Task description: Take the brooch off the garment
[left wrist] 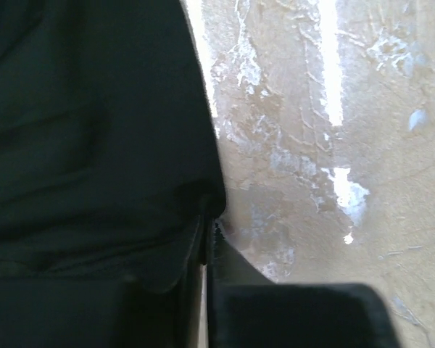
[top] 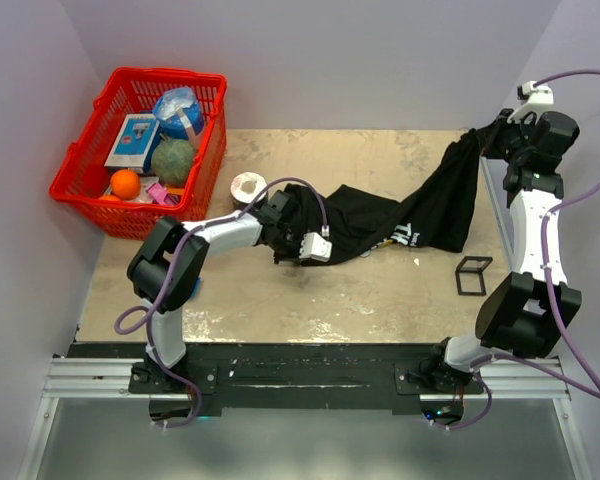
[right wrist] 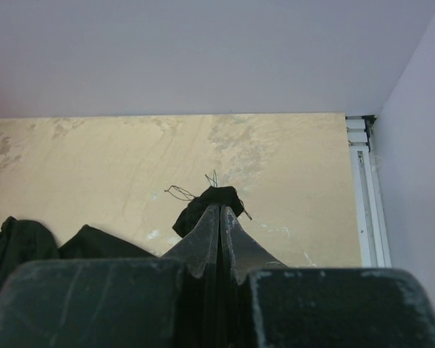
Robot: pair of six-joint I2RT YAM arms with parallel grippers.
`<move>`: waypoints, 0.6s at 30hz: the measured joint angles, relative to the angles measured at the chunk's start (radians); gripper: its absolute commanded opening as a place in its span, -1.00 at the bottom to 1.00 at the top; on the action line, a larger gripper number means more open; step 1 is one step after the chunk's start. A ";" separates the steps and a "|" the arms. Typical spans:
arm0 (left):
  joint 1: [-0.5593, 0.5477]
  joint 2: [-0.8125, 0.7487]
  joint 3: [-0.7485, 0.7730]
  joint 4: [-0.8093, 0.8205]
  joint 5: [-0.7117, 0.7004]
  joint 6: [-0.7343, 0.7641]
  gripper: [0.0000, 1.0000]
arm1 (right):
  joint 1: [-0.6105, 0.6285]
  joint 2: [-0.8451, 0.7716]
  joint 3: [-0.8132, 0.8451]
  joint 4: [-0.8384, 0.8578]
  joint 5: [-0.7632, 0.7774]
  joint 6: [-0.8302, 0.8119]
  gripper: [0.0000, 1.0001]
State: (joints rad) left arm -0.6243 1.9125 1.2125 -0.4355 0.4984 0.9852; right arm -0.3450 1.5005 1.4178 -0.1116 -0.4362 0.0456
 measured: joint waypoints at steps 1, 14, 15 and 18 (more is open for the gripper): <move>-0.001 0.002 0.002 0.001 -0.002 0.002 -1.00 | 0.000 0.000 0.000 0.000 0.000 0.000 -1.00; 0.237 -0.039 0.490 -0.042 0.041 -0.264 -1.00 | 0.003 0.082 0.258 -0.087 0.050 -0.072 -1.00; 0.272 -0.068 0.544 -0.027 0.038 -0.290 -1.00 | 0.003 0.090 0.309 -0.110 0.056 -0.088 -1.00; 0.316 -0.164 0.608 0.020 0.023 -0.317 -1.00 | 0.003 0.091 0.418 -0.139 0.065 -0.126 -1.00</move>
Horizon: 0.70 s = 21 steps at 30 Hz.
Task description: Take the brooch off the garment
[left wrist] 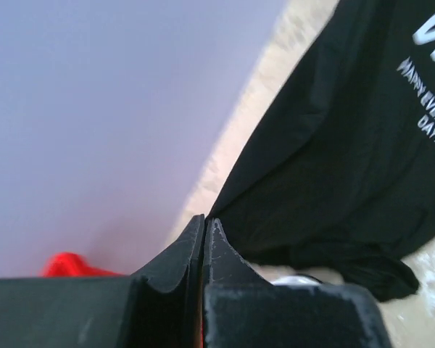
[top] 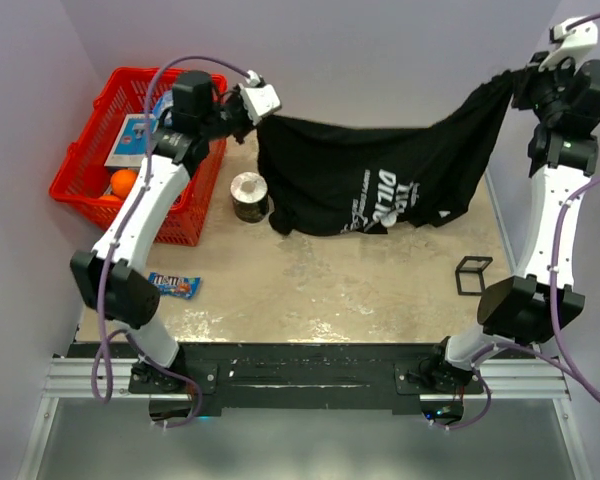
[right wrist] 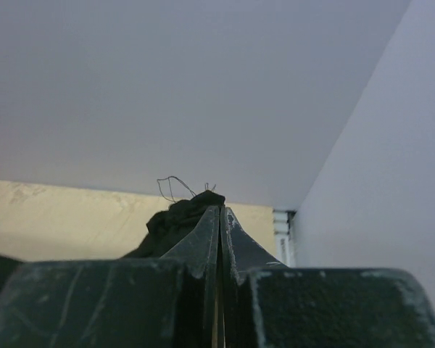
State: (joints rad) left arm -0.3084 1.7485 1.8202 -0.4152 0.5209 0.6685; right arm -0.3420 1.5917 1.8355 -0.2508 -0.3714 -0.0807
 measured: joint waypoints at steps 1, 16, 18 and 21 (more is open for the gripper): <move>0.001 -0.040 0.007 0.014 -0.007 -0.004 -1.00 | 0.000 -0.002 0.035 -0.002 0.001 -0.011 -1.00; -0.032 -0.311 0.183 -0.041 -0.140 -0.022 -1.00 | -0.003 -0.309 0.042 0.084 -0.069 -0.037 -1.00; -0.032 -0.335 0.246 -0.071 -0.151 -0.029 -1.00 | -0.003 -0.358 0.051 0.091 -0.075 -0.024 -1.00; -0.032 -0.422 0.265 -0.087 -0.168 -0.038 -1.00 | -0.004 -0.426 0.071 0.095 -0.090 -0.007 -1.00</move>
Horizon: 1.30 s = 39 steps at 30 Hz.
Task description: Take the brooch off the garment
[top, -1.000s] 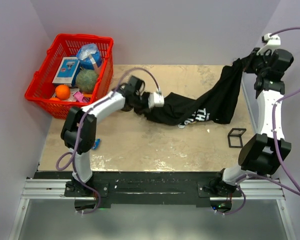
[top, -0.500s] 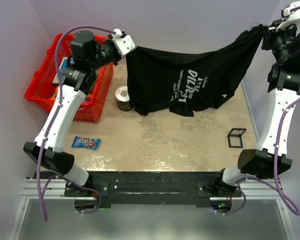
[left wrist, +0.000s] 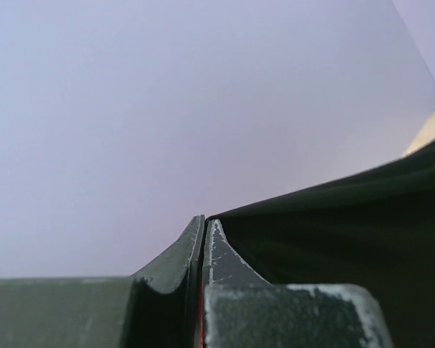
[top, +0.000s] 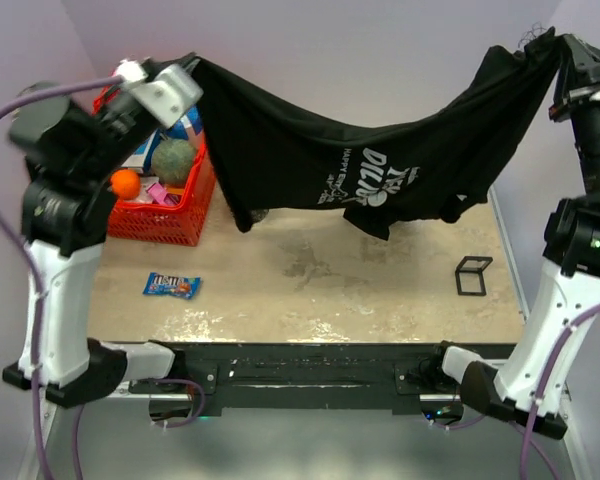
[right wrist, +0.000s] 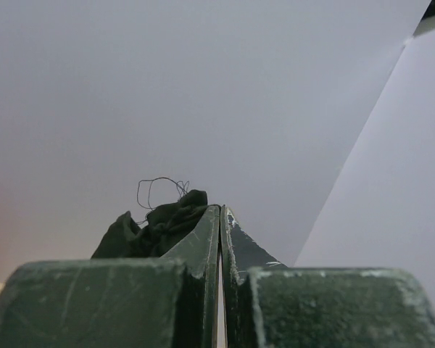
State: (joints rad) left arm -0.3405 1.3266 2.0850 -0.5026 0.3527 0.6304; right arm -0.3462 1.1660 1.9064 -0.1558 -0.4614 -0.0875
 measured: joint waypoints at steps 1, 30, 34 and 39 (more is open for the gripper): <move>0.000 -0.034 0.000 -0.004 -0.005 -0.004 -1.00 | 0.000 -0.020 0.004 0.000 -0.002 0.004 -1.00; 0.000 -0.338 -0.777 0.004 -0.186 0.142 -1.00 | 0.081 0.036 -0.349 0.153 -0.145 0.198 -1.00; 0.000 -0.259 -0.956 0.026 -0.192 0.187 -1.00 | 0.180 0.160 -0.466 0.114 -0.097 0.100 -1.00; 0.000 -0.058 -1.003 0.071 -0.208 0.233 -1.00 | 0.261 0.338 -0.495 0.098 -0.038 0.007 -1.00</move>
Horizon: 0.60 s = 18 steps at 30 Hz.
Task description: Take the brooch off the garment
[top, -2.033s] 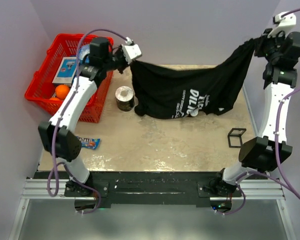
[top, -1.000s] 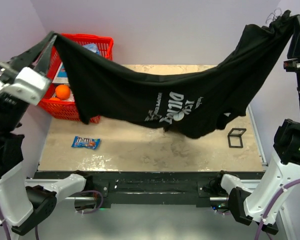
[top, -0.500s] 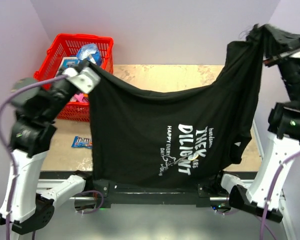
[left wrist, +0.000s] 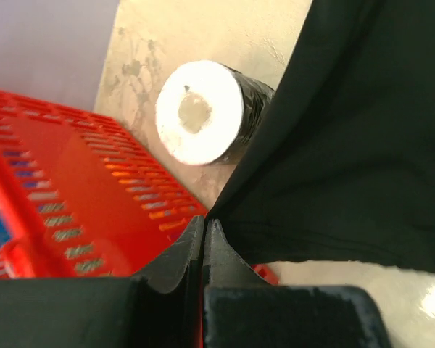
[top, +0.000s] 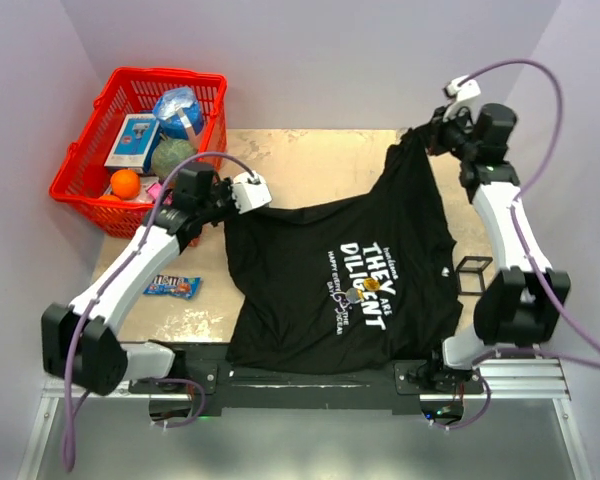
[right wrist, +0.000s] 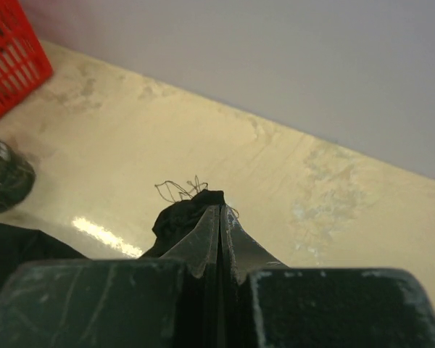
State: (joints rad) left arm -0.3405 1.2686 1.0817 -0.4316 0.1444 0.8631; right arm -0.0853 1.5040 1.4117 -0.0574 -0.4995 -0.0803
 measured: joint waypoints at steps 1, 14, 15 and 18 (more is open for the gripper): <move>0.000 0.028 0.001 0.017 0.000 0.006 -1.00 | 0.009 0.041 0.001 0.003 0.014 -0.012 -1.00; 0.000 0.466 0.180 0.097 0.059 0.010 -1.00 | 0.068 0.467 0.254 -0.010 0.141 -0.139 -1.00; 0.000 0.491 0.211 0.104 0.050 0.008 -1.00 | 0.077 0.490 0.284 -0.011 0.147 -0.145 -1.00; 0.000 0.580 0.304 0.132 0.020 0.000 -1.00 | 0.102 0.579 0.388 -0.011 0.162 -0.148 -1.00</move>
State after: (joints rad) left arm -0.3408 1.8488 1.3853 -0.2993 0.1646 0.8635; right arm 0.0170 2.0830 1.7996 -0.0685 -0.3378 -0.2279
